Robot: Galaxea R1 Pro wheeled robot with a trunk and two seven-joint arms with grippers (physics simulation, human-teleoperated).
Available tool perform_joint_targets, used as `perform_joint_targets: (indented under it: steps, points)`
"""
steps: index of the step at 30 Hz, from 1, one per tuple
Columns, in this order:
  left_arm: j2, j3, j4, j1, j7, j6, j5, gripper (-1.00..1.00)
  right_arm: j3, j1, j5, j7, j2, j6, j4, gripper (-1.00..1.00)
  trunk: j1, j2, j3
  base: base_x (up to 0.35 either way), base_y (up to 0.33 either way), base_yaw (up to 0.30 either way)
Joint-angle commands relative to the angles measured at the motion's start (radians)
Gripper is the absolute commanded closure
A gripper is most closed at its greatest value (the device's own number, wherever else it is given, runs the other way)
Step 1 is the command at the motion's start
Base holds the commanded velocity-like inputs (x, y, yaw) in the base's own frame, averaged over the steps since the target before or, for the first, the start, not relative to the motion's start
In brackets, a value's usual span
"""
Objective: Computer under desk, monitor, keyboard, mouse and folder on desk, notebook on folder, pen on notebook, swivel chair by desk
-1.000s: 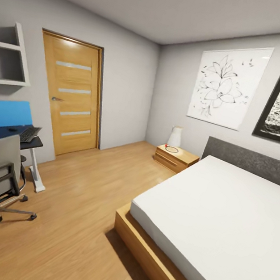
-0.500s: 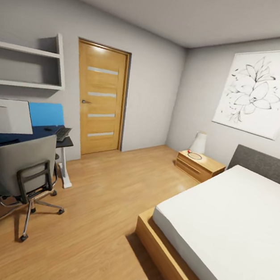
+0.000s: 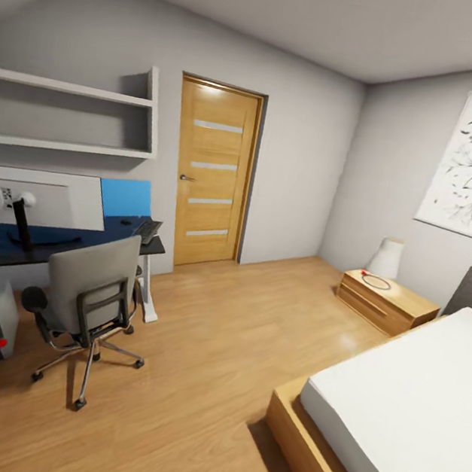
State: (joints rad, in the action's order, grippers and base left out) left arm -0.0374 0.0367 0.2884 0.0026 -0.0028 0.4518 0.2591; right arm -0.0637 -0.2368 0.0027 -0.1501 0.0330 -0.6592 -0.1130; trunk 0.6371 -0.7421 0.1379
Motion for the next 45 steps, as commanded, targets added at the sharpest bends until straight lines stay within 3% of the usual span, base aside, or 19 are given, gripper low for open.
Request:
perform_joint_targets:
  steps: [1,14,25,31,45]
  points:
    - [0.000,0.003,0.001,0.000,0.000,0.001,-0.001,-1.00,-0.007,-0.001,0.000,-0.008,0.000,-0.002,0.001,-1.00,0.001,-0.001,0.001,0.316,0.119,0.289]
    - [0.000,0.003,0.001,0.000,0.000,0.001,-0.003,-1.00,-0.007,-0.001,0.000,-0.006,-0.001,-0.001,0.001,-1.00,0.001,-0.001,0.001,0.272,0.046,0.230]
    - [-0.001,0.003,0.001,0.000,0.000,0.001,-0.003,-1.00,-0.006,-0.001,-0.001,0.001,-0.002,-0.006,-0.002,-1.00,0.001,-0.001,0.001,0.152,0.001,0.021]
    - [0.000,0.003,0.001,0.000,0.000,-0.001,-0.003,-1.00,-0.004,-0.001,-0.001,0.001,-0.006,-0.060,0.000,-1.00,0.001,-0.001,0.001,0.148,0.000,0.001]
    - [0.001,0.003,0.001,0.000,0.000,-0.001,-0.003,-1.00,-0.004,-0.001,-0.001,0.001,-0.006,-0.063,0.003,-1.00,0.001,-0.001,0.001,0.302,0.000,0.000]
